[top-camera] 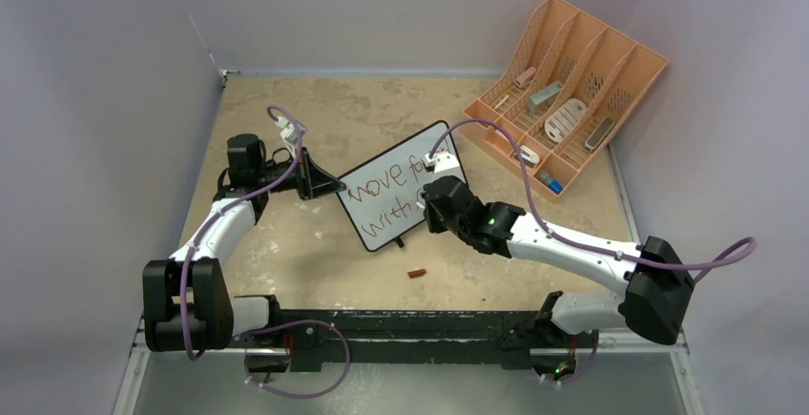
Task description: Write a sentence on the whiteboard
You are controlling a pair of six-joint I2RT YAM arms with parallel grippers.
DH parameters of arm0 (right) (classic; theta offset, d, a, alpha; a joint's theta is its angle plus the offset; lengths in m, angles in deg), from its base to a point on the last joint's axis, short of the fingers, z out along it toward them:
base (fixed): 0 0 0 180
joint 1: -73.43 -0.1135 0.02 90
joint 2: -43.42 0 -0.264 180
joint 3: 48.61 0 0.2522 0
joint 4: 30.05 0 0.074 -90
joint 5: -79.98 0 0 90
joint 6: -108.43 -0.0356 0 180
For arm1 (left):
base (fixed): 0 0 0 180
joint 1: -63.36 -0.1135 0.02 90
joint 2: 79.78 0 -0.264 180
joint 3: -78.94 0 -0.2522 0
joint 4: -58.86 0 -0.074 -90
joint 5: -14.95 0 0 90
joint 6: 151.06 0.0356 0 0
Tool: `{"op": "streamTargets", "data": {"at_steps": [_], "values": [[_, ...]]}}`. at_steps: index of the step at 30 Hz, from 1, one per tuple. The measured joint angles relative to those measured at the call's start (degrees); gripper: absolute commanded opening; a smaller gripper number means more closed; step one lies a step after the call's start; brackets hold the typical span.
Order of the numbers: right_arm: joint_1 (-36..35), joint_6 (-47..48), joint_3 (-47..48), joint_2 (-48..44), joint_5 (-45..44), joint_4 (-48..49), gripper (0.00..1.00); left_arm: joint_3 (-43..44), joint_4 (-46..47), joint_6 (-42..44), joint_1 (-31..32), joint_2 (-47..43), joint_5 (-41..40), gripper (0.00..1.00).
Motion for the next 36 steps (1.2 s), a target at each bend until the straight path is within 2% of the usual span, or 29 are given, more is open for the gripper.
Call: {"op": "streamTargets", "data": {"at_steps": [36], "values": [[0.20,0.76,0.68,1.77,-4.00,1.01,0.00,0.00,-0.04,-0.02,0.00,0.00,0.00,0.00]]}}
